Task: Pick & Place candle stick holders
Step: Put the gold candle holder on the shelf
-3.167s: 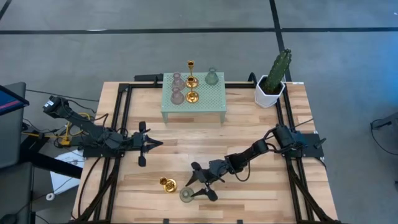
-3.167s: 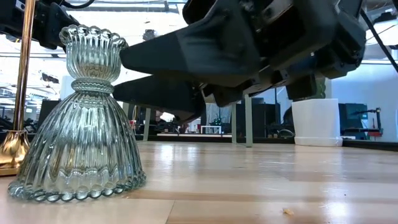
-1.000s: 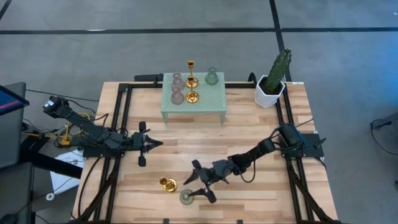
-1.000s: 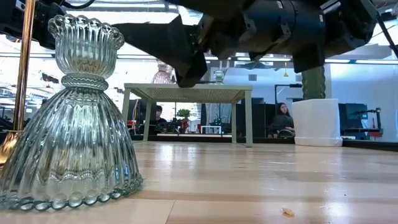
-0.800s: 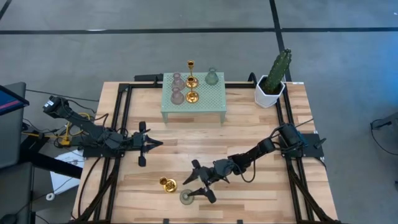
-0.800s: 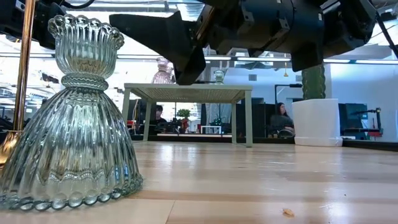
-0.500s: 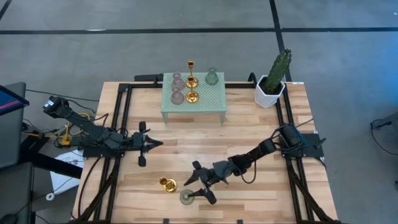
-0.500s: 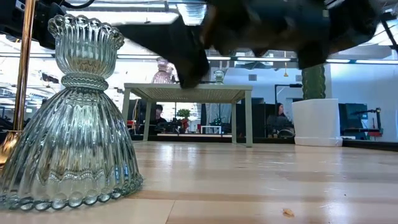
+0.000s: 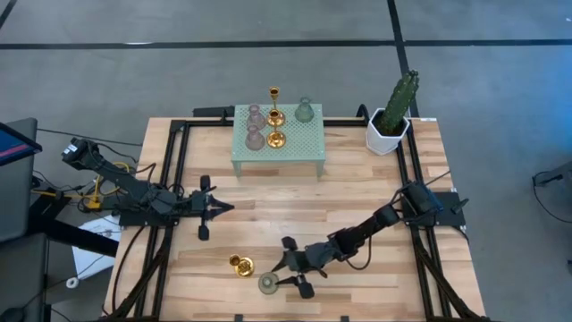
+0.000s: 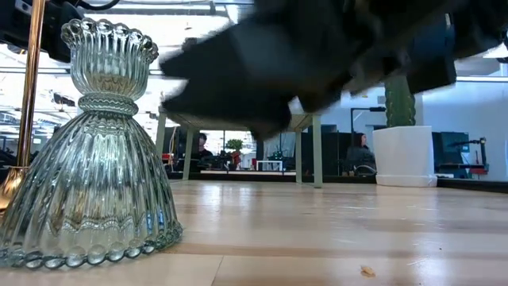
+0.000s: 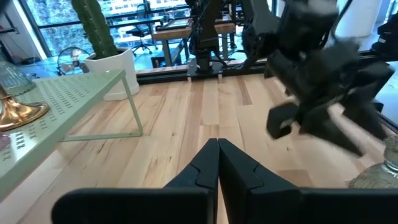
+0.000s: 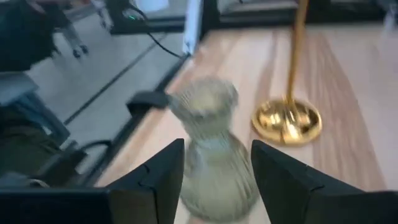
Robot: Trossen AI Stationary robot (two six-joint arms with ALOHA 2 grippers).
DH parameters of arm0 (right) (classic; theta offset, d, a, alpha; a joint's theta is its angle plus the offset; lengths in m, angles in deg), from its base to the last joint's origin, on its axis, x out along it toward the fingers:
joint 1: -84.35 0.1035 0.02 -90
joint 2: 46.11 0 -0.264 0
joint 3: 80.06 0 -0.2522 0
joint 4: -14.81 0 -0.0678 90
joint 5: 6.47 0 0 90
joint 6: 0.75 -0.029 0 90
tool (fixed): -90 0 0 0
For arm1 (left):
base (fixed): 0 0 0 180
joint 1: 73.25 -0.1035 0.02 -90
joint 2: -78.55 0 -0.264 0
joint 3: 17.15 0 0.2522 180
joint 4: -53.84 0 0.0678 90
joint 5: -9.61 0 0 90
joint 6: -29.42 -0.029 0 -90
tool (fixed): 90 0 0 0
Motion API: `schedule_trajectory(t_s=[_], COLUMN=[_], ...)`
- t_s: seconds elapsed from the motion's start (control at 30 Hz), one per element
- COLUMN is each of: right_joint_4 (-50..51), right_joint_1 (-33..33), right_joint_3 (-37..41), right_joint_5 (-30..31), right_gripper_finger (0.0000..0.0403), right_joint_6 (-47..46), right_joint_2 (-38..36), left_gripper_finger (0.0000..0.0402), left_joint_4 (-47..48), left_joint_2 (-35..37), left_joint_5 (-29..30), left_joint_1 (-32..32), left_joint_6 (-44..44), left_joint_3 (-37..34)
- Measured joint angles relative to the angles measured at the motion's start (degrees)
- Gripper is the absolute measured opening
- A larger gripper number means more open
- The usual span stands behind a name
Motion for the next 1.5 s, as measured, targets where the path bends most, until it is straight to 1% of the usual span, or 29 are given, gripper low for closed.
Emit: schedule_trajectory(t_s=[0.17,0.27,0.4,0.53,0.6,0.67,0.73,0.87,1.03,1.13,1.2,1.27,1.3,1.4,1.5], right_joint_4=[-0.39,-0.49,-2.08,-8.31,-12.01,-14.36,-14.93,-17.61,-17.37,-17.52,-19.1,-23.77,-24.57,-22.06,-19.52], right_joint_1=[0.09,-0.14,-0.66,-0.97,-1.09,-1.26,-1.31,-1.44,-1.77,-2.74,-3.42,-3.66,-3.57,-2.99,-2.25], right_joint_3=[0.24,0.41,0.26,0.21,0.13,0.13,0.11,0.03,0.0,-0.43,-0.93,1.97,3.82,6.52,6.37], right_joint_5=[0.22,-1.03,-2.65,-3.06,-3.36,-5.38,-6.17,-5.95,-6.37,-7.3,-7.27,-6.96,-7.01,-7.36,-6.75], right_gripper_finger=[0.0178,0.0182,0.0185,0.0182,0.0179,0.0176,0.0174,0.0169,0.0161,0.0156,0.0152,0.0147,0.0145,0.0135,0.0126], right_joint_6=[-1.05,-0.95,-0.91,-1.77,-2.45,-2.57,-2.58,-2.58,-2.56,-2.94,-3.85,-4.08,-4.08,-3.31,-0.65], right_joint_2=[3.8,6.35,6.72,5.93,5.74,5.83,5.83,5.84,5.73,3.86,1.2,-2.01,-3.41,-5.89,-9.55], left_gripper_finger=[0.0006,0.0005,0.0008,0.0007,0.0006,0.0005,0.0006,0.0009,0.0007,0.0007,0.0008,0.0009,0.0009,0.0009,0.0007], left_joint_4=[0.0,0.0,0.0,-0.01,-0.02,-0.02,-0.04,-0.06,-0.33,-0.57,-0.59,-0.83,-0.85,-0.94,-0.96], left_joint_2=[-0.01,-0.16,-0.65,-1.45,-2.06,-2.85,-3.53,-5.01,-6.4,-6.45,-6.45,-6.45,-6.45,-6.45,-6.45], left_joint_5=[-0.23,-0.23,-0.21,-0.25,-1.76,-3.85,-5.28,-5.7,-10.54,-12.69,-13.39,-13.94,-14.17,-14.22,-14.2], left_joint_1=[0.0,0.0,0.0,0.0,0.0,0.0,0.02,0.02,0.02,0.02,0.02,0.01,0.02,0.02,0.02], left_joint_6=[0.0,0.02,0.1,0.24,0.42,0.44,0.44,0.77,4.78,6.56,7.55,7.73,7.74,7.72,7.72], left_joint_3=[0.0,0.0,0.0,0.0,0.0,0.0,0.0,0.0,0.0,0.0,0.0,0.0,0.0,0.0,0.0])
